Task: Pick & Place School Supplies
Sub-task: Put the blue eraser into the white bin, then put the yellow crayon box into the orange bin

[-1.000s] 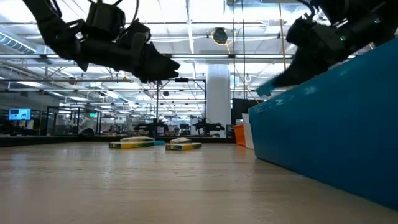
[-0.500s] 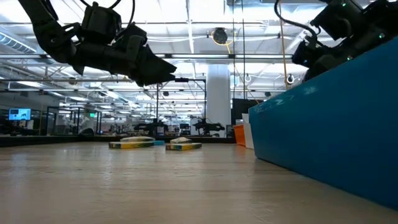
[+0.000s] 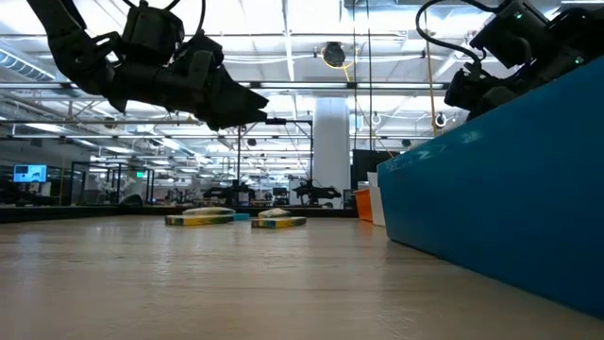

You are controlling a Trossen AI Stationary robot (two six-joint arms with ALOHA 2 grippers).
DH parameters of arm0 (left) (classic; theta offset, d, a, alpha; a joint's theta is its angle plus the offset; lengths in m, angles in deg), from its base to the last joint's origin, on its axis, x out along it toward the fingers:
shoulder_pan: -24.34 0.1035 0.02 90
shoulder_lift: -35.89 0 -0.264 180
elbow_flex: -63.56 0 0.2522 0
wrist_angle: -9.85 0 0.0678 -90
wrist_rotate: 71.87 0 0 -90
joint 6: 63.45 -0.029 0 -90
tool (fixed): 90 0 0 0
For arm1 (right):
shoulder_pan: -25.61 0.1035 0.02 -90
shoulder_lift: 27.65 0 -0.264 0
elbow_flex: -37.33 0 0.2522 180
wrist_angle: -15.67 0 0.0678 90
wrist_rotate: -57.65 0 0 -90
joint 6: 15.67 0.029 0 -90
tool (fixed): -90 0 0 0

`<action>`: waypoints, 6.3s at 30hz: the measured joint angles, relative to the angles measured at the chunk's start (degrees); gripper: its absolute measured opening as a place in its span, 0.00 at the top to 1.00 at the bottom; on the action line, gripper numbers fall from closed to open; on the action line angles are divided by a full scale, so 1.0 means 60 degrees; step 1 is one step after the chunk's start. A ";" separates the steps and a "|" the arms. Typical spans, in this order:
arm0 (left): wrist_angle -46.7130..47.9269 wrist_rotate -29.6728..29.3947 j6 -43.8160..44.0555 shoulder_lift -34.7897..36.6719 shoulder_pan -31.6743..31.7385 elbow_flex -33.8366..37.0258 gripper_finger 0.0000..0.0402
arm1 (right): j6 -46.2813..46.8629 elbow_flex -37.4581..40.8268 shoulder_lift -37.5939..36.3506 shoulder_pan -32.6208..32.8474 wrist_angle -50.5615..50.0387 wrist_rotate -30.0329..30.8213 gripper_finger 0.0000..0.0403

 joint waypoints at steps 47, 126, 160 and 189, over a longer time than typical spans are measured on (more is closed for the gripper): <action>0.7758 -0.2822 0.4035 -0.2055 0.2065 -0.2732 0.29 | -0.0853 0.0000 0.0000 0.0000 0.2772 0.0251 0.60; 0.4299 -0.6088 -0.5812 -0.0779 -0.2815 -0.2714 0.79 | -0.0182 -0.0011 0.1000 -0.0007 0.6149 0.0248 0.58; 0.3322 -0.8041 -0.8208 -0.2838 -0.3945 -0.4167 0.75 | 0.1470 -0.1588 0.5013 -0.0076 0.9359 -0.1033 0.61; 0.2083 -0.8587 -0.6339 -0.2725 -0.4709 -0.4209 0.29 | 0.0588 -0.1574 0.4986 -0.0653 0.9267 -0.1002 0.91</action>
